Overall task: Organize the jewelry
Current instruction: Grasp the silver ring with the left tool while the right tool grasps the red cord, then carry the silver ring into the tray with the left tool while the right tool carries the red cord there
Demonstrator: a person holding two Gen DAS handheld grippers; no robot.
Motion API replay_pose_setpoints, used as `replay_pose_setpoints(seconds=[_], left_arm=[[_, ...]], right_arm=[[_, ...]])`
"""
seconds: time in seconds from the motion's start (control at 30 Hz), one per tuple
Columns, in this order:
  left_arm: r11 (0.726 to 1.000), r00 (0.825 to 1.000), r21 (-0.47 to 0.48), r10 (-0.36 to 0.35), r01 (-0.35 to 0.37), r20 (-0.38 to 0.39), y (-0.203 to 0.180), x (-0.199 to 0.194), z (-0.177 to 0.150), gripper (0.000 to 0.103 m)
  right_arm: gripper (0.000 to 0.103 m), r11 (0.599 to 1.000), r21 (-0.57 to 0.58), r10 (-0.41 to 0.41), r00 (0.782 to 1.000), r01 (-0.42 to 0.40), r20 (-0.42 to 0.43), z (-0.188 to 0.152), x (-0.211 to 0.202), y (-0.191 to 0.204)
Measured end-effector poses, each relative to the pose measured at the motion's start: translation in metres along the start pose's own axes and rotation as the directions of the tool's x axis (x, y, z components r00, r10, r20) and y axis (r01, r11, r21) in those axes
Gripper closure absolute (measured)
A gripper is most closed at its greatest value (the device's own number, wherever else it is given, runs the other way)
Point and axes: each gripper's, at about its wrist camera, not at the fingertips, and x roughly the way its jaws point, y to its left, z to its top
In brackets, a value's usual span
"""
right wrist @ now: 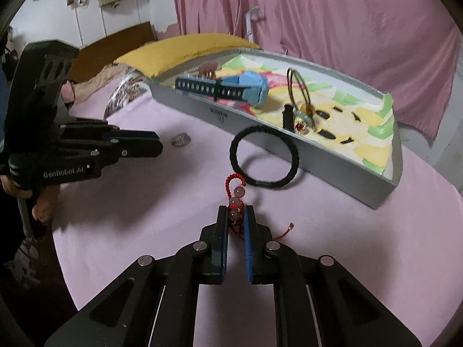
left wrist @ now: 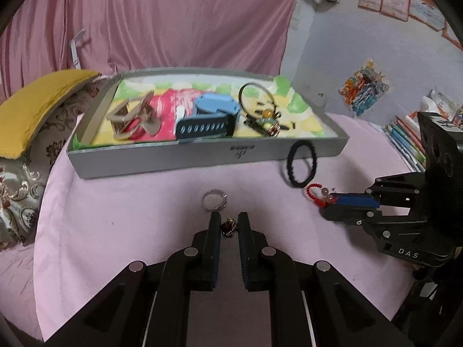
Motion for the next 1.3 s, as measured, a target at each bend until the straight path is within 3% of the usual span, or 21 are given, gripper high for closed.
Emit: replay_pose_setpoints(seconds=[0.2, 0.3, 0.5, 0.77, 0.93, 1.03, 1.2, 1.3], left_arm=[[1.000, 0.992, 0.006, 0.013, -0.014, 0.123, -0.005, -0.014, 0.008, 0.092], [0.999, 0.980, 0.023, 0.042, -0.047, 0.195, -0.009, -0.022, 0.013, 0.092], [0.995, 0.928, 0.037, 0.076, -0.096, 0.364, -0.016, -0.036, 0.022, 0.092], [0.990, 0.854, -0.008, 0.124, -0.139, 0.506, -0.019, -0.043, 0.038, 0.092], [0.986, 0.813, -0.017, 0.149, -0.168, 0.562, -0.023, -0.041, 0.045, 0.092], [0.982, 0.796, -0.010, 0.159, -0.188, 0.584, -0.027, -0.038, 0.050, 0.092], [0.979, 0.779, -0.020, 0.175, -0.205, 0.603, -0.026, -0.033, 0.060, 0.092], [0.978, 0.778, -0.035, 0.185, -0.206, 0.601, -0.022, -0.027, 0.067, 0.092]], right_arm=[[0.094, 0.999, 0.035, -0.027, 0.992, 0.023, 0.121, 0.008, -0.014, 0.000], [0.094, 0.998, 0.035, -0.055, 0.981, 0.049, 0.187, 0.013, -0.020, 0.002], [0.094, 0.990, 0.057, -0.137, 0.935, 0.125, 0.328, 0.022, -0.034, 0.006], [0.094, 0.975, 0.102, -0.222, 0.852, 0.197, 0.475, 0.032, -0.053, 0.011], [0.094, 0.965, 0.119, -0.260, 0.808, 0.233, 0.528, 0.040, -0.059, 0.013], [0.094, 0.961, 0.133, -0.277, 0.794, 0.244, 0.542, 0.047, -0.059, 0.012], [0.094, 0.954, 0.152, -0.299, 0.782, 0.258, 0.547, 0.058, -0.056, 0.006], [0.094, 0.951, 0.160, -0.309, 0.784, 0.265, 0.538, 0.067, -0.048, 0.000]])
